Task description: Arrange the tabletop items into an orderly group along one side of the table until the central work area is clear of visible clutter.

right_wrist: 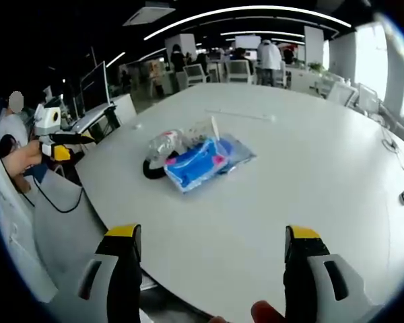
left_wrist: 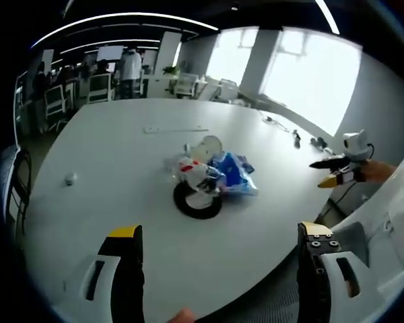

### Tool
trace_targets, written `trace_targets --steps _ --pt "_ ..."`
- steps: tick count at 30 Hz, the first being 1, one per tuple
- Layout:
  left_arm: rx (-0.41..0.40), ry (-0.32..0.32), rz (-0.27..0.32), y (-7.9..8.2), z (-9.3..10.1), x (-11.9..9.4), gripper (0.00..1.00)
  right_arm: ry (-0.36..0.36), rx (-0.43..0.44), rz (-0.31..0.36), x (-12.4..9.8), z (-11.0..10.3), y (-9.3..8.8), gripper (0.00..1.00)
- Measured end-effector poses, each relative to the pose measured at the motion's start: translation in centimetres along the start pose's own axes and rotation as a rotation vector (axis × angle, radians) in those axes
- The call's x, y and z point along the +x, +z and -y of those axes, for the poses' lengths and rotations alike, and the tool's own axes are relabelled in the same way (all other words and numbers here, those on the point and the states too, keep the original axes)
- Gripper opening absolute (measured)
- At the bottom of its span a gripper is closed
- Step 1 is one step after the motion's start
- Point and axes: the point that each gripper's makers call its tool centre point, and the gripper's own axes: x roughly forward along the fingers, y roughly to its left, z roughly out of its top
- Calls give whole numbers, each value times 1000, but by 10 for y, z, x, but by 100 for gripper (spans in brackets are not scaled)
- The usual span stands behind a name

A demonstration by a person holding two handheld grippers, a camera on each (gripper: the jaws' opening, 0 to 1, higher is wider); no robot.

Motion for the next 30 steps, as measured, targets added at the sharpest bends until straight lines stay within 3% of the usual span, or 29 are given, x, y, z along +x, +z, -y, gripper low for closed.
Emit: trace_targets --steps 30 --pt "-24 -15 -8 -6 4 7 92 1 -3 -25 0 -2 -9 85"
